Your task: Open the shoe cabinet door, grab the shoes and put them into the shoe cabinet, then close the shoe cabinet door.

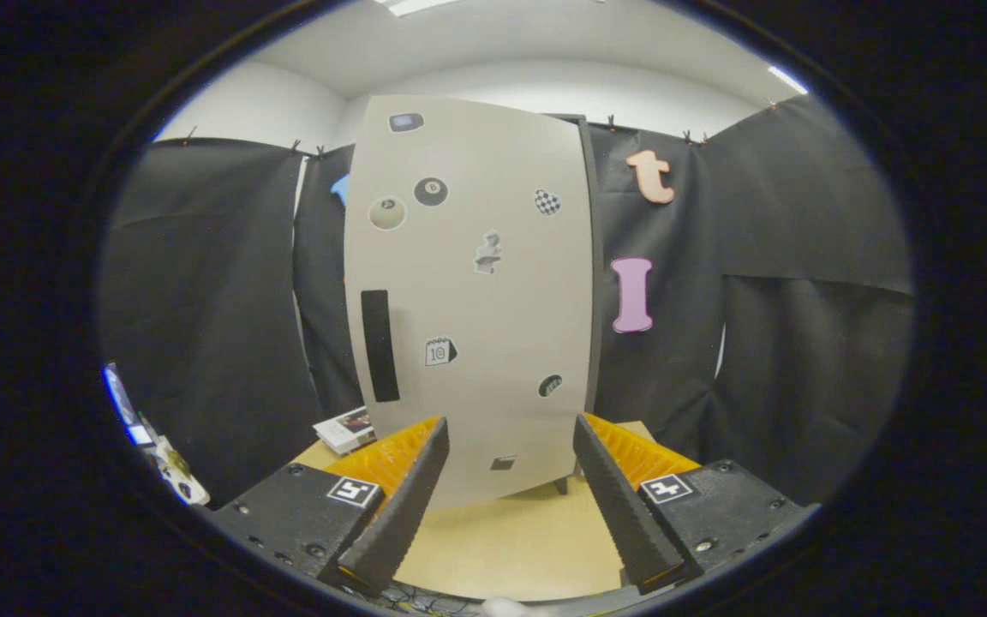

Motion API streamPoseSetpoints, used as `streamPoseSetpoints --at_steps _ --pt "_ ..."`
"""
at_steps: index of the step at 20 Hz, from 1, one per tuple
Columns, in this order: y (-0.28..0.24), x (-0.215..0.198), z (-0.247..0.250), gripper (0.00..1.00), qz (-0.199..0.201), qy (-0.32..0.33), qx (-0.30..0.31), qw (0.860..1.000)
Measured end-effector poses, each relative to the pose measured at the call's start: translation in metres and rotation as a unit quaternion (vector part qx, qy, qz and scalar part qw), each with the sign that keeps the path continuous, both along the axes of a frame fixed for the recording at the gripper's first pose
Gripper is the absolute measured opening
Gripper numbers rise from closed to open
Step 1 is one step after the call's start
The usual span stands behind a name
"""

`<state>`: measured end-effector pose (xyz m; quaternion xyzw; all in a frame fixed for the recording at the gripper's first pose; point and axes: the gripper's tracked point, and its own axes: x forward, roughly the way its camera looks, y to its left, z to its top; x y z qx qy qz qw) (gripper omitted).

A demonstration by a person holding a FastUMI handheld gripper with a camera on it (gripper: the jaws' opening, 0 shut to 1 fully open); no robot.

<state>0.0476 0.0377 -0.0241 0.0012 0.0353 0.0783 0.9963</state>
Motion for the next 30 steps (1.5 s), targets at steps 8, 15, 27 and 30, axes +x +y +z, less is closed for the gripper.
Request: streamPoseSetpoints --at_steps 8,15,27,30 --pt "-0.039 -0.047 -0.008 0.96 -0.063 -0.013 -0.005 0.998" --pt "-0.059 -0.056 -0.019 0.96 -0.08 0.008 -0.015 0.997" --pt "-0.077 -0.051 -0.018 0.96 -0.08 0.031 -0.02 0.996" --pt "-0.076 -0.048 -0.016 0.96 -0.077 0.026 -0.024 0.996"
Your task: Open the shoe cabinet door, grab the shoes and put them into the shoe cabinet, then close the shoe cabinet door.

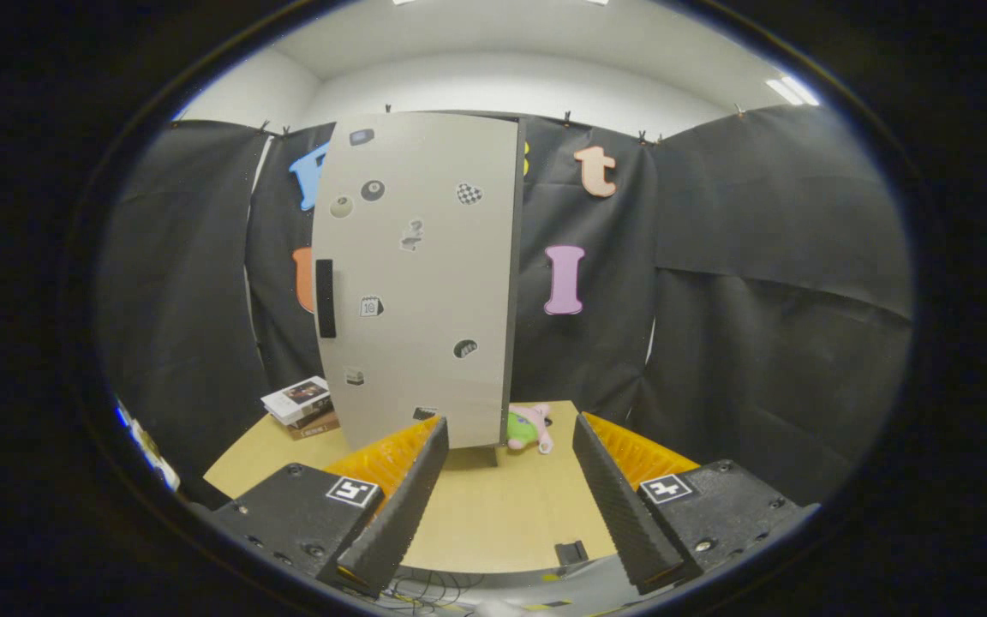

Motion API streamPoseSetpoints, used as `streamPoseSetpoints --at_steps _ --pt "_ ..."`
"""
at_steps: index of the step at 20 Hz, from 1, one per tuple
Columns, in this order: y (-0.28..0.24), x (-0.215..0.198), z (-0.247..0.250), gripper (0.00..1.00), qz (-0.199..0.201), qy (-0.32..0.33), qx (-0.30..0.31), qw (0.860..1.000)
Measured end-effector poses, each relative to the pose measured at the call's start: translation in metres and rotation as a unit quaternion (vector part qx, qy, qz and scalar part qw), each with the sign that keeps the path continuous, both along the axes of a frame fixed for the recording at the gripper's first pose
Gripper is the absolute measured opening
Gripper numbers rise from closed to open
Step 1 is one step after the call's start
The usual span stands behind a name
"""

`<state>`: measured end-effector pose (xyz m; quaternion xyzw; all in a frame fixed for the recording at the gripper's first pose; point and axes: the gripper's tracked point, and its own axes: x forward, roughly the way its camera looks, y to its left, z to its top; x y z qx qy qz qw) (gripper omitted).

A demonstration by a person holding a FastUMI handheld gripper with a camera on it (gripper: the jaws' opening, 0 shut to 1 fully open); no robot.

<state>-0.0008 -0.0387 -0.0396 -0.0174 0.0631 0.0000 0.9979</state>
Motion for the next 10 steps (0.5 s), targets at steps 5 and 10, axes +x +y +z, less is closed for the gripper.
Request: streamPoseSetpoints --at_steps 5,10 --pt "0.01 -0.001 0.007 0.96 0.007 -0.01 0.002 1.0" --pt "0.017 -0.003 0.01 0.96 0.008 -0.015 -0.001 1.0"
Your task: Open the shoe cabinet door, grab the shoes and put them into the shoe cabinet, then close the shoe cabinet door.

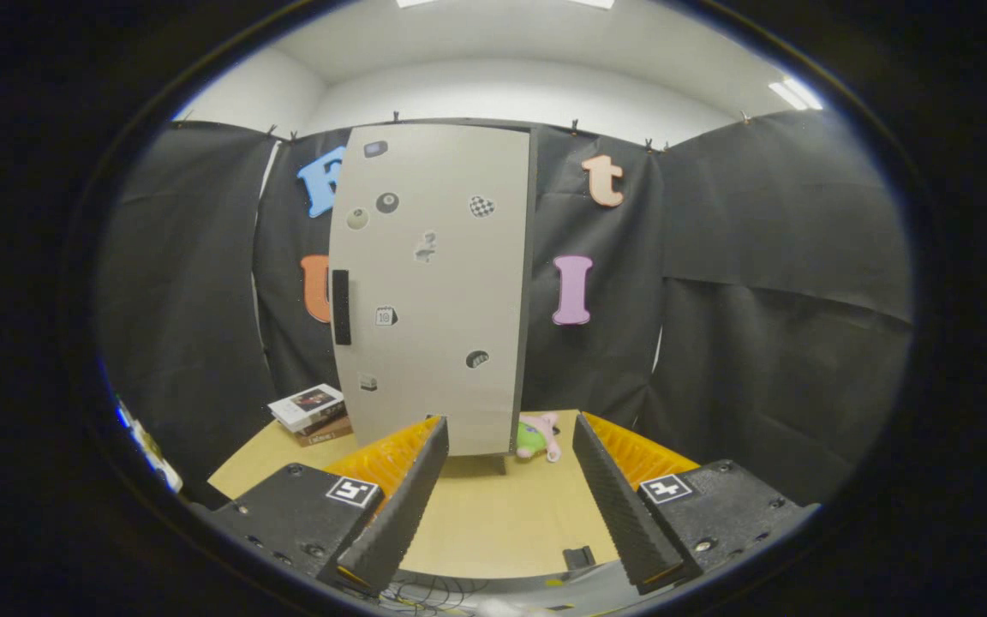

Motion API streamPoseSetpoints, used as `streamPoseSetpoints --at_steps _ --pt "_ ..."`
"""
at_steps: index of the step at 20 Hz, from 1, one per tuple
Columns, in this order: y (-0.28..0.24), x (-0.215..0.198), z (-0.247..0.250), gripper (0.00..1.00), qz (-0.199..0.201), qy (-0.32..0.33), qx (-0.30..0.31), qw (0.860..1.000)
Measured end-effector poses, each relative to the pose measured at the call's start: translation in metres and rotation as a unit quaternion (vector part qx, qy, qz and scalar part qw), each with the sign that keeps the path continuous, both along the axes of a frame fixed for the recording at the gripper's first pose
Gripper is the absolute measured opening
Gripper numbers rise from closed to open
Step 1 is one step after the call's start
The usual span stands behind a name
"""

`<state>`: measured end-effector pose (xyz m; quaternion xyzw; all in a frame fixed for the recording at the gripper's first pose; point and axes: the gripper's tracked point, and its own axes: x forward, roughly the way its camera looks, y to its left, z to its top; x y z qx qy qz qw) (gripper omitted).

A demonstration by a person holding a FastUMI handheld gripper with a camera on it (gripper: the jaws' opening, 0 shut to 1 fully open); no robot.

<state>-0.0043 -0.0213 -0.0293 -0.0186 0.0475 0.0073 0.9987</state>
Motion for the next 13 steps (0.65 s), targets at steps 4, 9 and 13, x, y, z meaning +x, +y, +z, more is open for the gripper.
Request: streamPoseSetpoints --at_steps 4,9,13 --pt "-0.0003 -0.0032 0.0041 0.96 -0.007 -0.007 0.0 1.0" --pt "-0.003 -0.0074 0.0093 0.96 -0.015 -0.013 0.001 1.0" --pt "0.0009 -0.0052 0.0095 0.96 -0.011 -0.015 0.001 1.0"
